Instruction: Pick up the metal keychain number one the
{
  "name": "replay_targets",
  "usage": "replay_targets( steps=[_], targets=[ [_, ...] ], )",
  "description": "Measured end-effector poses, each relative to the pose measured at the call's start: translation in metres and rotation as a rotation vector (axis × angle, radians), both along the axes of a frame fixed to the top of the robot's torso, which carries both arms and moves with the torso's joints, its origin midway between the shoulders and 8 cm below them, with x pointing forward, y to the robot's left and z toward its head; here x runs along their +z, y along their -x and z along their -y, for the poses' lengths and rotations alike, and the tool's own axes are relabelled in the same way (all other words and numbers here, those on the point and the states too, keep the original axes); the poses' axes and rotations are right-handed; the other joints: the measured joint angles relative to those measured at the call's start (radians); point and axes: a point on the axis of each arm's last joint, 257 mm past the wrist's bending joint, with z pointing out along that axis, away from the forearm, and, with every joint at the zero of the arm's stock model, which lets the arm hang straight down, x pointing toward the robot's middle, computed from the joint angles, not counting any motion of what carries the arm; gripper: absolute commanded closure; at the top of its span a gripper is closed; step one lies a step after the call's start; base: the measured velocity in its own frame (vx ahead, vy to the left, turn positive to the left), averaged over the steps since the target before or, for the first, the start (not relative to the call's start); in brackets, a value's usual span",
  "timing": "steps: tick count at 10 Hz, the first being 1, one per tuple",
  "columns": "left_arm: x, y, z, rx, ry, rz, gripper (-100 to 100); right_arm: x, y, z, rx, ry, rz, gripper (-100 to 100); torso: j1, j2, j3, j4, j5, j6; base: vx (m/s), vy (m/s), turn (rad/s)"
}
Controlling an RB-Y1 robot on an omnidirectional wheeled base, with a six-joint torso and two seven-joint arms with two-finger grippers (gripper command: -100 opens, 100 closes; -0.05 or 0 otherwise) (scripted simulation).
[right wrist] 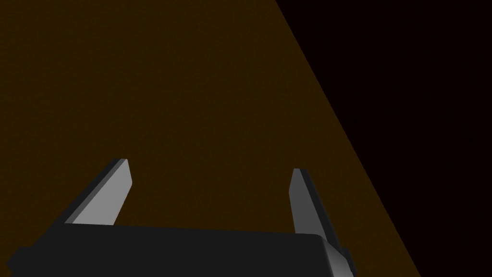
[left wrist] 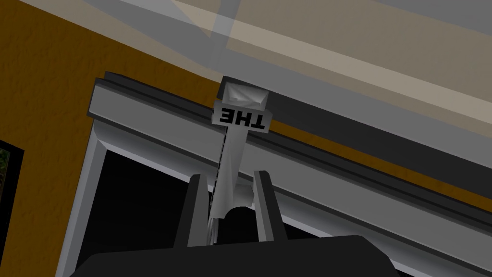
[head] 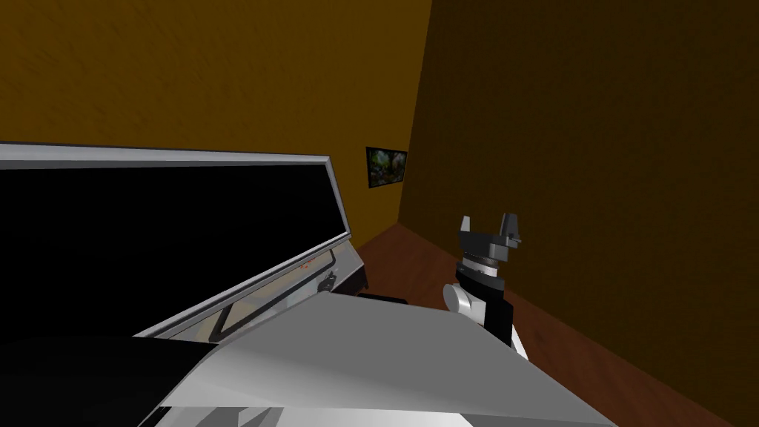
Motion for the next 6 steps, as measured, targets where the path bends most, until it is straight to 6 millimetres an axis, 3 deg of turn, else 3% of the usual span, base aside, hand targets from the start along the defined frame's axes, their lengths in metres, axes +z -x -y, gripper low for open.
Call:
replay_targets(
  steps=[4,6],
  targets=[
    [0.002,-0.026,0.020,-0.082,-0.009,-0.006,100,0.000,0.000,0.000,0.000,0.000,0.000,0,-0.001,0.000,0.000,0.000,0.000,0.000,0.011,-0.018,0.220],
    [0.004,-0.033,0.032,-0.125,-0.015,-0.007,100,0.000,0.000,0.000,0.000,0.000,0.000,0,-0.001,0.000,0.000,0.000,0.000,0.001,0.004,-0.005,0.081]
  ],
)
